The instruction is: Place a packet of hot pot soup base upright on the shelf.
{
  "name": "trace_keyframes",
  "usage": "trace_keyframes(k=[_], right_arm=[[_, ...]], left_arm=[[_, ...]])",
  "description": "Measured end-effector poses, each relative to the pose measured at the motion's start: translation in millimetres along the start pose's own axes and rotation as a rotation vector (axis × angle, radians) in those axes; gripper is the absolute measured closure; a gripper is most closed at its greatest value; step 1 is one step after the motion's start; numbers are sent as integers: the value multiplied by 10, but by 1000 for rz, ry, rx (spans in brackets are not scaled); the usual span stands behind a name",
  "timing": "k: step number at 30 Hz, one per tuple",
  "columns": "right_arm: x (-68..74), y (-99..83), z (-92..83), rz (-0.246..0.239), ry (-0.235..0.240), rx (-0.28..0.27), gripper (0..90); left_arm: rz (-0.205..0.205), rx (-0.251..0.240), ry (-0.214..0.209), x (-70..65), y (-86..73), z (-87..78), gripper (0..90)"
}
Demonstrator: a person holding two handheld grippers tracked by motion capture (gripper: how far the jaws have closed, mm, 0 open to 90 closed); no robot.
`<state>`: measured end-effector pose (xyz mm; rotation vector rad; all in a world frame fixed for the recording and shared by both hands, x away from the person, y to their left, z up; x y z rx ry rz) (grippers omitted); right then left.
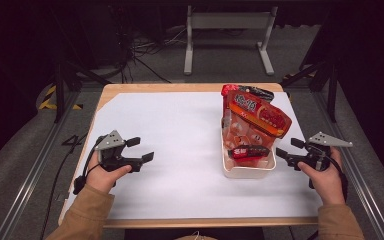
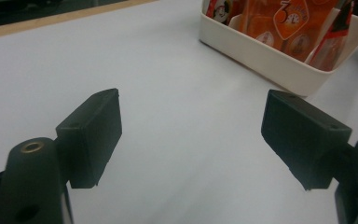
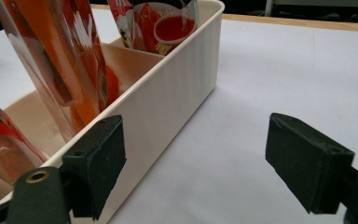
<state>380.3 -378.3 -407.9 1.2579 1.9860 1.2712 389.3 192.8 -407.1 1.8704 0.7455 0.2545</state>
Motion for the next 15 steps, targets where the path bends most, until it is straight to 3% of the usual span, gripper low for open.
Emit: trace_keyframes(k=[6,12,15], right_arm=[[19,-23,31,-10,-3,13,195],[25,-39,47,-12,-9,25,192],[21,-35,55,-19,-7,25,192]], left_arm=[[-33,24,22,109,-219,26,211],[-24,102,60,146,-346,72,211],[-14,113,48,134,-361,86,207]])
Point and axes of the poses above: each handheld gripper's, and its own axes: z roughly forward along the jaws, y roughly out of its top, x roughly to its left, the point moved 1 cm from there along z, roughly forward along the jaws, and after that the axes turned 2 degrees about -y, right-handed, at the moved point
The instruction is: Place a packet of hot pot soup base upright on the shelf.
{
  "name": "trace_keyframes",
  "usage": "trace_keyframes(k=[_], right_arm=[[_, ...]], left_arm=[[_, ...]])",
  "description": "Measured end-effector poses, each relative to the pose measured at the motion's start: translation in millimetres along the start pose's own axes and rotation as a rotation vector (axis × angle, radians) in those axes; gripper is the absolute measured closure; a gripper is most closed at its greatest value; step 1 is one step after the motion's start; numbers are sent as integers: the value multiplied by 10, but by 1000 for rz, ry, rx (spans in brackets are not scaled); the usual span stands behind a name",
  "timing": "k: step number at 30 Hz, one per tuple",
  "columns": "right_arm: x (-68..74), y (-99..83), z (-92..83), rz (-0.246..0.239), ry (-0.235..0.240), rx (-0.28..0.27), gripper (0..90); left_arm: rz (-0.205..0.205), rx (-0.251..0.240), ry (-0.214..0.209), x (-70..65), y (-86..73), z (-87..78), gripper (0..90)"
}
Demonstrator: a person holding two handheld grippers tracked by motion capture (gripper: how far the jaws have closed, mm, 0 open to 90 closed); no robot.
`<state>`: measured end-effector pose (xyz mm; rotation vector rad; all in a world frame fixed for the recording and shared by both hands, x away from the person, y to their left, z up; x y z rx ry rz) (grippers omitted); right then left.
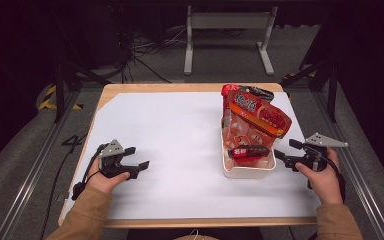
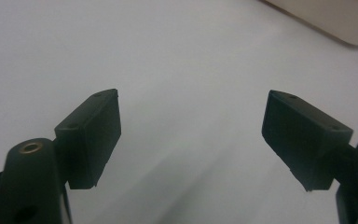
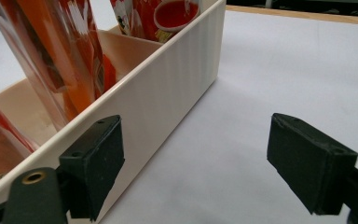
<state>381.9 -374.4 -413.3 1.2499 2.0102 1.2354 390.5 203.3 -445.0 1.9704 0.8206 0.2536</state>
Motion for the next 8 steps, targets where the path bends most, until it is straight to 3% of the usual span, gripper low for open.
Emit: trace_keyframes(k=[8], right_arm=[[16,12,25,11,10,3,189]], left_arm=[[-10,-2,7,30,-29,-35,192]])
Point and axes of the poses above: each handheld gripper's, and its own axes: z roughly forward along the jaws, y roughly out of its top, x roughly to its left, the point moved 1 cm from there along z, roughly forward along the jaws, and after that the axes turned 2 degrees about -y, right-handed, at the moved point
